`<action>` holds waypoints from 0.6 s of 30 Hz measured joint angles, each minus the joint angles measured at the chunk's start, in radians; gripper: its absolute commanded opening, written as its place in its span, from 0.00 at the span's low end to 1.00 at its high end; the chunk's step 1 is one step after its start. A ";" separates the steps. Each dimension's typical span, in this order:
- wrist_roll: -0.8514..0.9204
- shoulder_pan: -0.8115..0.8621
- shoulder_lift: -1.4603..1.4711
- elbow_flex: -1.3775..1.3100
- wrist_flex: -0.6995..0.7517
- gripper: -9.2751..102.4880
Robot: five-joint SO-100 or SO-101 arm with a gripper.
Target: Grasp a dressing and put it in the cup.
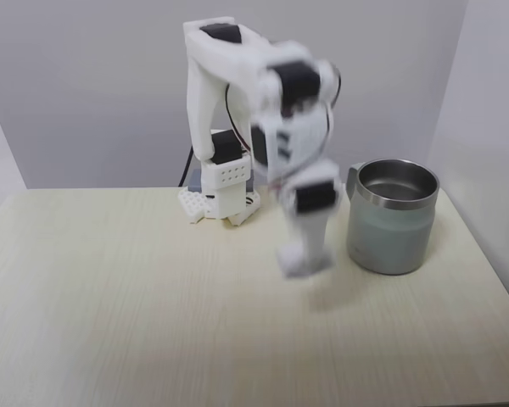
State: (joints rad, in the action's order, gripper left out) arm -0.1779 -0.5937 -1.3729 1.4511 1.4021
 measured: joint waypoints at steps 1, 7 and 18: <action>0.006 -0.008 0.018 0.040 0.032 0.08; 0.058 -0.129 0.091 0.213 0.172 0.08; 0.204 -0.520 0.006 0.364 0.272 0.08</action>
State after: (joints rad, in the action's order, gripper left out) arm 0.0261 -1.1137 -1.3668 1.8147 1.6736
